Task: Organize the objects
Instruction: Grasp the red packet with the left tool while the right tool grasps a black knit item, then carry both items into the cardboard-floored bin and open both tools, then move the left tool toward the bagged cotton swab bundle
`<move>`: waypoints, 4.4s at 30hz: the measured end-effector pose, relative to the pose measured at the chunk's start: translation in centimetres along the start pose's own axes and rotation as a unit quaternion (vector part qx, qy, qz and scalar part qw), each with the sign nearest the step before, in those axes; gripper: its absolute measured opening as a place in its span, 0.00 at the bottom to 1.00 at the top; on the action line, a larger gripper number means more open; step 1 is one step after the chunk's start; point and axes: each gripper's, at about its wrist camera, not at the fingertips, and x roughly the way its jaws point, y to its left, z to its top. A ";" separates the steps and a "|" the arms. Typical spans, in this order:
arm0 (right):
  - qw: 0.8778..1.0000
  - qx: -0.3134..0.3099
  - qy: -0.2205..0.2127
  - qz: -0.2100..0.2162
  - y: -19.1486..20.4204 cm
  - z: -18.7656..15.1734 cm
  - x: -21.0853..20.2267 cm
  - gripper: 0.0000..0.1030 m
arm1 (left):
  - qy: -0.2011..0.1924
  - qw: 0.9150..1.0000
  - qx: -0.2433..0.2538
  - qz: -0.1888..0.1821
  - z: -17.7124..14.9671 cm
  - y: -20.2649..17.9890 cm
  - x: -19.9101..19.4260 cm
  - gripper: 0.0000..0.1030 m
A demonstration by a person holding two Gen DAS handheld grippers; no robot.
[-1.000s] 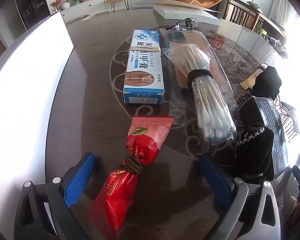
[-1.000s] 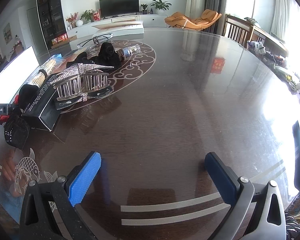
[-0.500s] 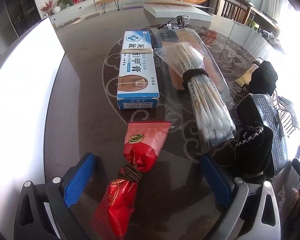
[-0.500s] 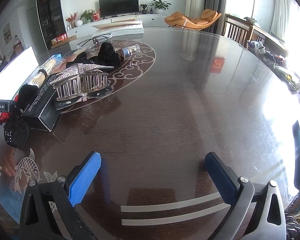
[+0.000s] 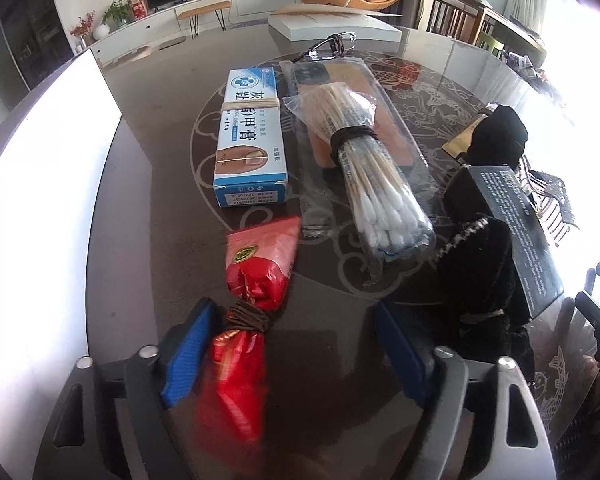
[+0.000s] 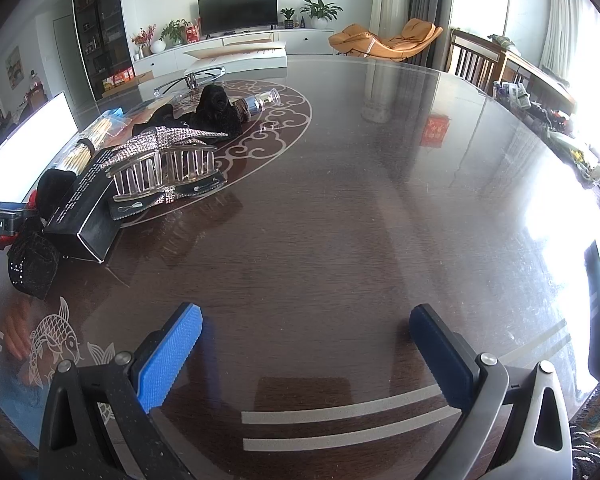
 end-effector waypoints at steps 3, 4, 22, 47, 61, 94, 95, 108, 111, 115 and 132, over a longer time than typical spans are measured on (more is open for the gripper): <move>1.000 0.000 0.000 0.000 0.0 0.0 0.0 1.00 | -0.016 1.000 0.000 0.004 -1.2 -0.7 -1.1 0.21; 1.000 0.000 0.000 0.000 0.0 0.0 0.0 1.00 | -0.018 1.000 -0.005 0.004 -1.9 -0.8 -1.5 0.19; 0.959 -0.139 -0.003 0.249 16.6 5.8 -3.7 0.74 | -0.026 0.997 -0.072 0.016 -11.5 -0.3 -5.6 0.18; 0.941 -0.213 0.124 0.230 18.5 1.3 -2.0 0.32 | -0.071 0.989 -0.125 -0.041 -13.5 1.9 -8.8 0.17; 0.870 -0.188 0.045 0.454 32.3 12.1 -15.2 0.33 | -0.156 0.955 -0.228 0.105 -13.9 16.7 -22.8 0.18; 0.996 -0.044 0.010 0.081 2.8 -0.9 -3.3 0.92 | -0.055 0.998 -0.013 -0.004 -4.5 -8.5 -1.3 0.93; 0.996 -0.045 0.014 0.082 3.4 -1.0 -2.6 0.92 | -0.057 0.998 -0.010 0.002 -4.1 -8.4 -0.7 0.95; 0.996 -0.067 0.015 0.052 4.2 -1.4 -1.1 1.00 | -0.074 0.997 -0.011 0.004 0.2 -6.8 2.3 1.00; 0.996 -0.067 0.012 0.052 4.2 -1.5 -1.2 1.00 | -0.079 0.997 -0.016 0.008 0.0 -6.9 2.1 1.00; 0.996 -0.067 0.010 0.052 4.2 -1.5 -1.2 1.00 | -0.079 0.997 -0.017 0.006 0.1 -6.8 2.2 1.00; 0.996 -0.067 0.011 0.051 4.1 -1.4 -1.2 1.00 | -0.080 0.997 -0.017 0.006 0.0 -6.8 2.2 1.00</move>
